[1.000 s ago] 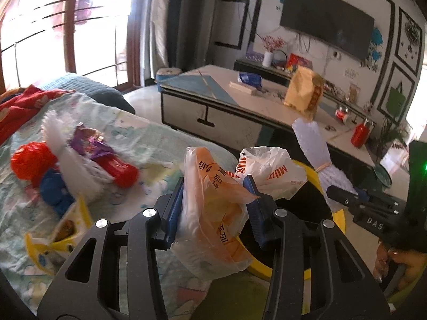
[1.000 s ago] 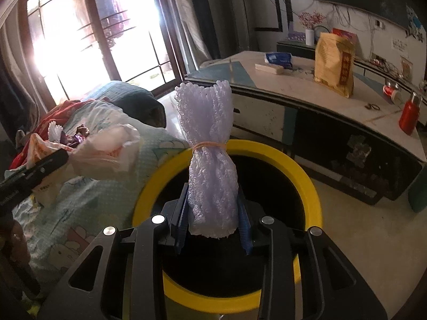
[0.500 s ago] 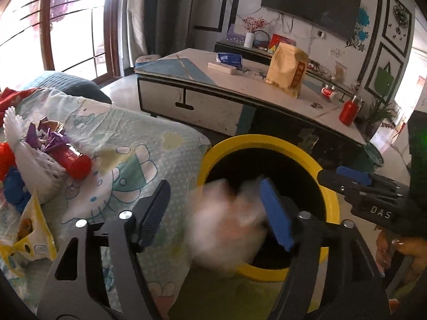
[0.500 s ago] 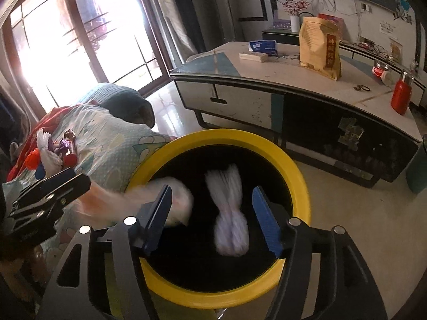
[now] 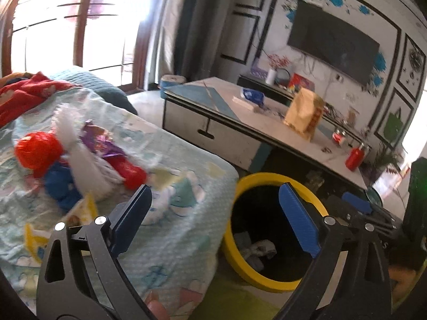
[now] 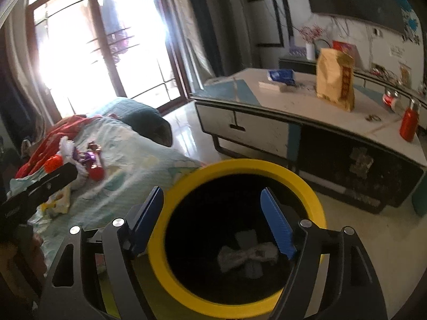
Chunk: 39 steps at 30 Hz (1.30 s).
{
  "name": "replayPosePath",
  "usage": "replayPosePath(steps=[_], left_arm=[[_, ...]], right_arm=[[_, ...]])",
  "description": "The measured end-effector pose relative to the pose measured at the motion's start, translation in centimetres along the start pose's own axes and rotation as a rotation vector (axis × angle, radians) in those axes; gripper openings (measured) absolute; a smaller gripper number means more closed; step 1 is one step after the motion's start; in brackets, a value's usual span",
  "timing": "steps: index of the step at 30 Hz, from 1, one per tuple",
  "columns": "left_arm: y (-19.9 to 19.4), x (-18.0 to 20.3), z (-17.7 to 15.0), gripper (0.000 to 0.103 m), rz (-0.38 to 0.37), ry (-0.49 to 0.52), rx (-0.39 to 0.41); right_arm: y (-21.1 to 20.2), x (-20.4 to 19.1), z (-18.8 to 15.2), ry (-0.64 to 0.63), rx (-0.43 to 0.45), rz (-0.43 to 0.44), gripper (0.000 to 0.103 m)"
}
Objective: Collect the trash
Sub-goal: 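Open both grippers to drop the bag and foam bundle into the bin, then move the left gripper to the red plastic bag while the right approaches the yellow wrapper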
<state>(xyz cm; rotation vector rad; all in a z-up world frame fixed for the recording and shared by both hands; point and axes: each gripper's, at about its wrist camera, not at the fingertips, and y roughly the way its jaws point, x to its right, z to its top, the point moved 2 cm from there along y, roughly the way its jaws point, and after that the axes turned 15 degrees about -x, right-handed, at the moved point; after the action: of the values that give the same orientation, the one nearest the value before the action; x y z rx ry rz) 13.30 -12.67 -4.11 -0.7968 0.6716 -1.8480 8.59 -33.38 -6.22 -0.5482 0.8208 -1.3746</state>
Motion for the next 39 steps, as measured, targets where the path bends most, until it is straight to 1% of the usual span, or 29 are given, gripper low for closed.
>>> replayPosePath(steps=[7,18,24,31,39], left_arm=[[-2.6,-3.0,0.3,0.088,0.007,-0.084,0.064],[-6.3,-7.6,0.5,0.088,0.052,-0.194,0.148],[-7.8,-10.2,0.4,0.088,0.077,-0.249,0.178],[-9.0,-13.6,0.2,0.088,0.105,-0.323,0.203],[-9.7,-17.3,-0.3,0.088,0.145,-0.397,0.214]], right_arm=[[-0.2,-3.7,0.1,-0.073,0.005,0.046,0.073],[0.1,-9.9,0.3,-0.179,-0.004,0.134,0.073],[0.3,-13.2,0.3,-0.229,-0.011,0.18,0.073],[1.1,-16.4,0.5,-0.288,-0.026,0.209,0.073],[3.3,-20.3,1.2,-0.342,-0.073,0.251,0.073]])
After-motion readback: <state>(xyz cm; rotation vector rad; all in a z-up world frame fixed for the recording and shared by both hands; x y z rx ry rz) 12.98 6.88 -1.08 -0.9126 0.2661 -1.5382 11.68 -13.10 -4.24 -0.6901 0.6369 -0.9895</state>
